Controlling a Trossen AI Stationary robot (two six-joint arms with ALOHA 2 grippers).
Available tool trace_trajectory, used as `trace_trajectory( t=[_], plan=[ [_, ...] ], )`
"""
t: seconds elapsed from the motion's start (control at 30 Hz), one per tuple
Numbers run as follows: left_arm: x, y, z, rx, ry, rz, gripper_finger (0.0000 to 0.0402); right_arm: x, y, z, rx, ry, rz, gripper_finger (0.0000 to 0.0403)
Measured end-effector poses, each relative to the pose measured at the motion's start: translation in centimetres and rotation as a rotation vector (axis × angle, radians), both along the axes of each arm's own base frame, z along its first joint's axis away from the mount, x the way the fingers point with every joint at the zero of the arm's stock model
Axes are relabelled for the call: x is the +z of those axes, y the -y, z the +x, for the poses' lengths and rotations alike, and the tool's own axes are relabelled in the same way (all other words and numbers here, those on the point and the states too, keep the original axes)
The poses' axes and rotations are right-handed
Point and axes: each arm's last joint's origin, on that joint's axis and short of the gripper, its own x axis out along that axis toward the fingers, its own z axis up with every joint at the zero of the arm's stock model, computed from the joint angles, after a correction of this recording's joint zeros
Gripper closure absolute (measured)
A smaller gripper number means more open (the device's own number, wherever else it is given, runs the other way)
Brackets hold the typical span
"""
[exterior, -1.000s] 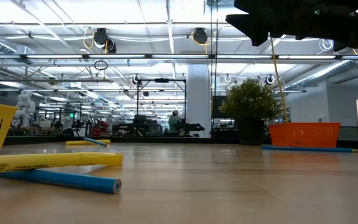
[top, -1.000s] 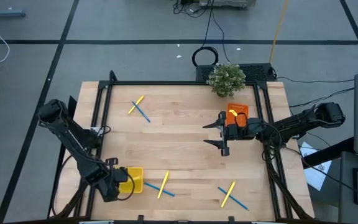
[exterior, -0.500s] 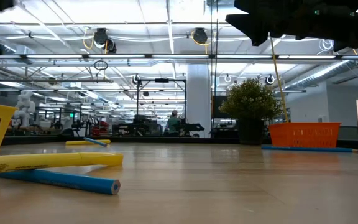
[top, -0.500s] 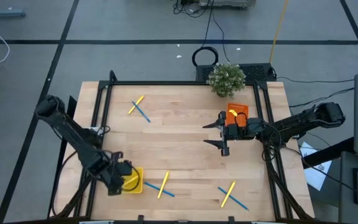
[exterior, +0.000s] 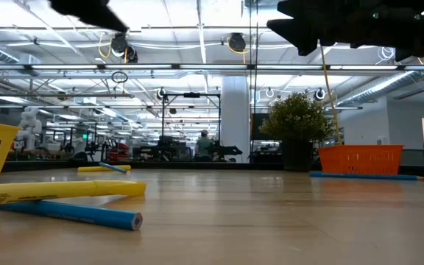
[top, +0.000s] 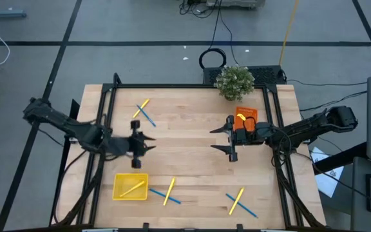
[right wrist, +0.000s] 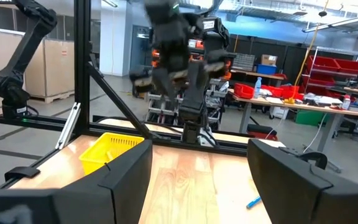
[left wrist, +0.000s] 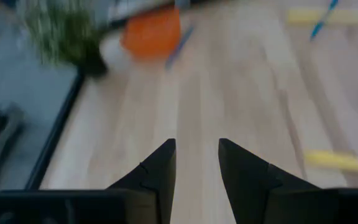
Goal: Sort pens & pencils
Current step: Put the top left yellow ballpen into the yellow bin
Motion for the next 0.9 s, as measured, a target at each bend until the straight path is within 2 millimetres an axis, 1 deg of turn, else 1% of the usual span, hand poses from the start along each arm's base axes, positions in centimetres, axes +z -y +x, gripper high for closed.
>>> trace_trajectory(
  t=[0.07, 0.17, 0.27, 0.4, 0.47, 0.6, 0.9],
  plan=[
    [-0.3, -0.7, 0.4, -0.072, 0.089, -0.011, 0.0275, 0.0, 0.0, 0.0, 0.0, -0.004, -0.001, 0.0151],
    [-2.1, -1.9, 0.7, -0.142, 0.209, -0.024, 0.0275, -0.1, 0.0, 0.0, 0.0, -0.006, -0.001, 0.0151],
    [-4.4, -3.1, 0.4, -0.131, 0.297, -0.047, 0.0275, -0.1, 0.0, 0.0, 0.0, -0.008, -0.002, 0.0151],
    [-6.3, -4.1, -0.3, -0.101, 0.389, -0.081, 0.0275, -0.1, 0.0, 0.0, 0.0, -0.011, -0.004, 0.0151],
    [-6.5, -4.3, -0.5, -0.084, 0.413, -0.102, 0.0275, -0.1, 0.0, 0.0, 0.0, -0.011, -0.004, 0.0151],
    [-6.1, -4.4, -0.8, -0.069, 0.439, -0.137, 0.0275, -0.1, 0.0, 0.0, 0.0, -0.011, -0.004, 0.0151],
    [-6.1, -4.3, -0.9, -0.077, 0.441, -0.136, 0.0275, -0.1, 0.0, 0.0, 0.0, -0.013, -0.004, 0.0151]
  ],
)
